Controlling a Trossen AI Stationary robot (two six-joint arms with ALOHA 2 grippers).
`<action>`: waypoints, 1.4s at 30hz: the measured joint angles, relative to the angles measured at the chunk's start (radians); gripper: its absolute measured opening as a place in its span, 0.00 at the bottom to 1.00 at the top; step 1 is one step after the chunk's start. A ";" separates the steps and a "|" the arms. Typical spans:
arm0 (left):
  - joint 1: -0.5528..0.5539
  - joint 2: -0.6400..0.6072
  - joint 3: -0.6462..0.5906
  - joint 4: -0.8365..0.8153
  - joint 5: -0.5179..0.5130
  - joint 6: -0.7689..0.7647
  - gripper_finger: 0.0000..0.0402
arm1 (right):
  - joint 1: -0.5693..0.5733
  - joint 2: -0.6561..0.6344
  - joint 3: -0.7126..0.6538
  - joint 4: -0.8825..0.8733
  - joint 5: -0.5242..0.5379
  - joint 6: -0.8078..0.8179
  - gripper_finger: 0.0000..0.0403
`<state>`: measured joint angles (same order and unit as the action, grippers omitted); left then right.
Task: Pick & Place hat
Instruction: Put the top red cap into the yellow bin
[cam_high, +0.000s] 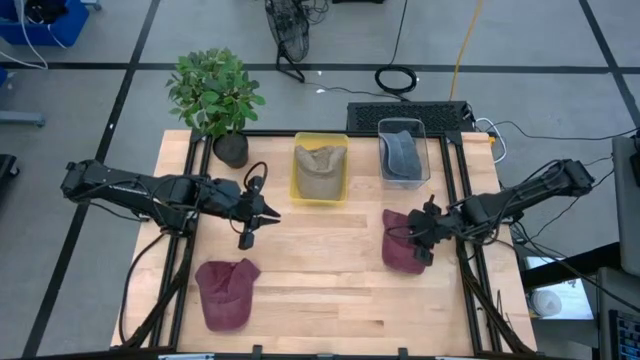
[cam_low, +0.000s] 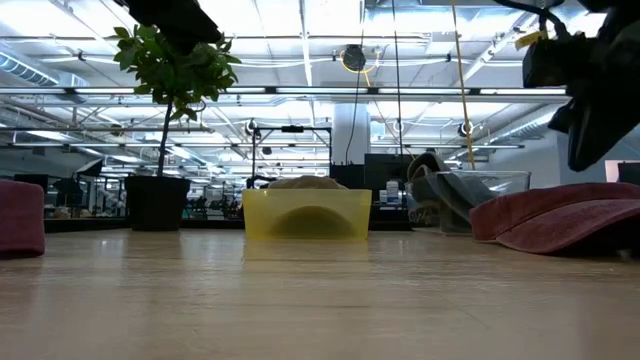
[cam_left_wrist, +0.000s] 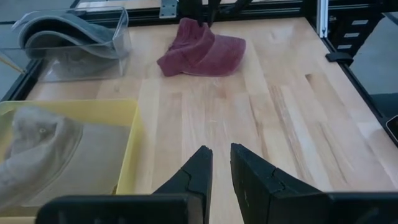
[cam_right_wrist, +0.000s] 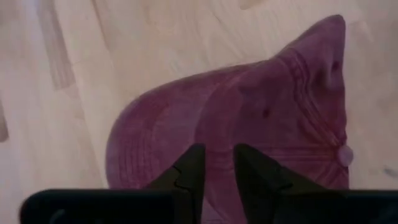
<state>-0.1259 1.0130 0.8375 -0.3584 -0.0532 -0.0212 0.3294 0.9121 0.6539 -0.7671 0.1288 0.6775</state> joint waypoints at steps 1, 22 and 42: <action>-0.001 0.000 0.000 0.001 0.000 0.000 0.16 | 0.000 0.003 -0.002 -0.001 0.001 0.003 0.20; -0.006 0.000 0.000 0.003 0.000 0.011 0.16 | 0.000 0.062 -0.138 0.170 0.008 0.019 0.35; -0.006 0.000 0.000 0.004 -0.012 0.013 0.16 | 0.000 0.057 -0.132 0.245 0.002 -0.058 0.01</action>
<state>-0.1314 1.0134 0.8375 -0.3542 -0.0654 -0.0086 0.3290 0.9692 0.5223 -0.5220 0.1305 0.6196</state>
